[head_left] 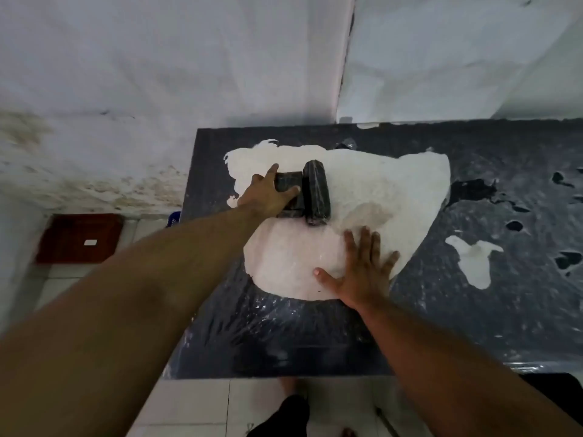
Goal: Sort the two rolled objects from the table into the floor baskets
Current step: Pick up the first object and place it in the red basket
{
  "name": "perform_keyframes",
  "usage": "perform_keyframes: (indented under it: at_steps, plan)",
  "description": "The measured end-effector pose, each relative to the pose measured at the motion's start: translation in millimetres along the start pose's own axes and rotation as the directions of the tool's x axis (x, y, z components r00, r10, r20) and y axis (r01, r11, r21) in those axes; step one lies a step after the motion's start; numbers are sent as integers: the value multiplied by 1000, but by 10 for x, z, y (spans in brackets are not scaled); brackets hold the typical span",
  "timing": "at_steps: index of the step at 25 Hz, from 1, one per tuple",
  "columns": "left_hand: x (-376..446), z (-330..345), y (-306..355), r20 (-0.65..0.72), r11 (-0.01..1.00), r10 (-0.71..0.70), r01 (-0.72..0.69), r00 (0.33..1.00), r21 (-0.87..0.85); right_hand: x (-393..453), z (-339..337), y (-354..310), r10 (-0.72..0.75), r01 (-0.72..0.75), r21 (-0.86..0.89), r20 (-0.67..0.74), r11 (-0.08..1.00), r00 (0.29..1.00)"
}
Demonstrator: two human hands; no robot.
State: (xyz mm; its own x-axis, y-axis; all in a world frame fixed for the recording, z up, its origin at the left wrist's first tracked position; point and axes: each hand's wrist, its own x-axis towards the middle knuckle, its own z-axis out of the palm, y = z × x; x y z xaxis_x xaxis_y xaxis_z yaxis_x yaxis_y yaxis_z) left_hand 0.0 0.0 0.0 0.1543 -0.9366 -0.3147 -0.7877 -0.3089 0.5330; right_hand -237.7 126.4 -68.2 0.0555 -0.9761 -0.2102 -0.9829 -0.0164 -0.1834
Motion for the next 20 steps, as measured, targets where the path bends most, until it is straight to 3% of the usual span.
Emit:
perform_keyframes:
  at_steps: [5,9,11,16,20]
  plan:
    - [166,8,-14,-39,998,-60,60,997,-12,-1,30,15,-5,3,-22,-83,1000,997]
    - [193,37,22,-61,992,-81,75,995,-103,32,5,-9,5,-5,1,-70,1000,998]
    - [199,19,50,-52,985,-59,50,997,-162,17,-8,-13,7,-7,3,-64,1000,998]
    - [199,-48,92,-17,997,60,-61,998,-50,10,-29,-16,10,-10,2,-54,1000,998]
    - [198,-143,-27,-77,987,-6,-7,997,-163,8,-45,-18,15,-15,-4,-41,1000,999]
